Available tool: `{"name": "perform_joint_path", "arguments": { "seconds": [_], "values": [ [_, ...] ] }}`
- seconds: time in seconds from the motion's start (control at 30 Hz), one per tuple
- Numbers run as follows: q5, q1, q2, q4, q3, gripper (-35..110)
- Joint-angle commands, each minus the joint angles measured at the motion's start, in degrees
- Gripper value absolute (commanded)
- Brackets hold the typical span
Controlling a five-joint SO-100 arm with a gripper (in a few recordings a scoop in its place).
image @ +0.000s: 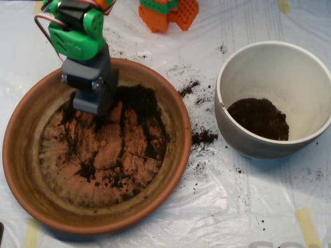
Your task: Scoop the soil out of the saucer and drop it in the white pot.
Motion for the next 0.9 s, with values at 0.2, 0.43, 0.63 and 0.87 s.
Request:
{"name": "perform_joint_path", "arguments": {
  "seconds": [0.2,0.43,0.63,0.87],
  "values": [
    [3.8,-13.5,19.0,12.7,-11.2,-1],
    [4.4,-19.7,20.7,17.3,-15.3,-1],
    [3.5,-22.7,19.0,21.9,-23.4,-1],
    [3.3,-27.0,13.3,28.8,-37.6,-1]
  ]
}}
